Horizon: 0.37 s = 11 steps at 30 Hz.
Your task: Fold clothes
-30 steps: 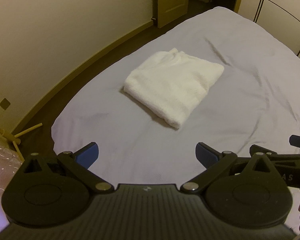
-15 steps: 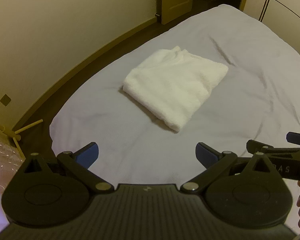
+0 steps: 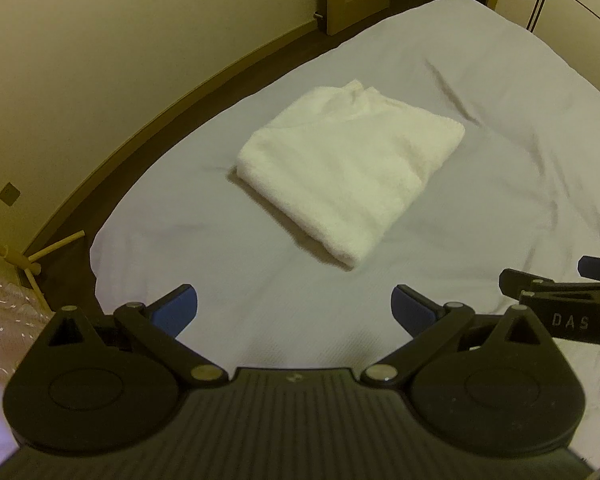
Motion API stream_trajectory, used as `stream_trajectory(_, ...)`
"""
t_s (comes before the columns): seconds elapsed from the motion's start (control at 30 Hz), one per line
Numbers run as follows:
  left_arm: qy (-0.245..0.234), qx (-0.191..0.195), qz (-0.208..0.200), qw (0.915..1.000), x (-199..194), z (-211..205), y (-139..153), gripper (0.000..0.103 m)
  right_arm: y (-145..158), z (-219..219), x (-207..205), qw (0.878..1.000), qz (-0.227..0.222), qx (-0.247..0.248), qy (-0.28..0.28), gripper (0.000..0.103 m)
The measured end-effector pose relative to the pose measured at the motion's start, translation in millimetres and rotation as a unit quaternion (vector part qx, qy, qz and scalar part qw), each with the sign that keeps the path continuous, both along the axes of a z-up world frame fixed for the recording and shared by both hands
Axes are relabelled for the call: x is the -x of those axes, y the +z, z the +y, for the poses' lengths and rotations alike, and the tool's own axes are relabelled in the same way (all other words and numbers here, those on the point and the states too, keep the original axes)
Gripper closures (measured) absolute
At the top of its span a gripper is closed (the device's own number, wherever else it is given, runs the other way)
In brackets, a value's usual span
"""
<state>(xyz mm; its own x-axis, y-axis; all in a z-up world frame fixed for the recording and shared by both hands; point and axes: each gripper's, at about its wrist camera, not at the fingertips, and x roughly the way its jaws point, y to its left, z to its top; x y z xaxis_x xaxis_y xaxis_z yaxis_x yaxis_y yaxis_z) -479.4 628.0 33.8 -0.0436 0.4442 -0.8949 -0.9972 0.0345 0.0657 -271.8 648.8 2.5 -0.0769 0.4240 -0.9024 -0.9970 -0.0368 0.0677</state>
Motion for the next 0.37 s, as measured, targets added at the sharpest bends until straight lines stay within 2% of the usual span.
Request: stream_trajectory(0.37, 0.001, -0.004, 0.002, 1.0000, -1.5, 16.3, -1.0, 0.001, 4.2, 19.0, -1.0, 1.000, 0.012, -0.005, -0.006, 0.000)
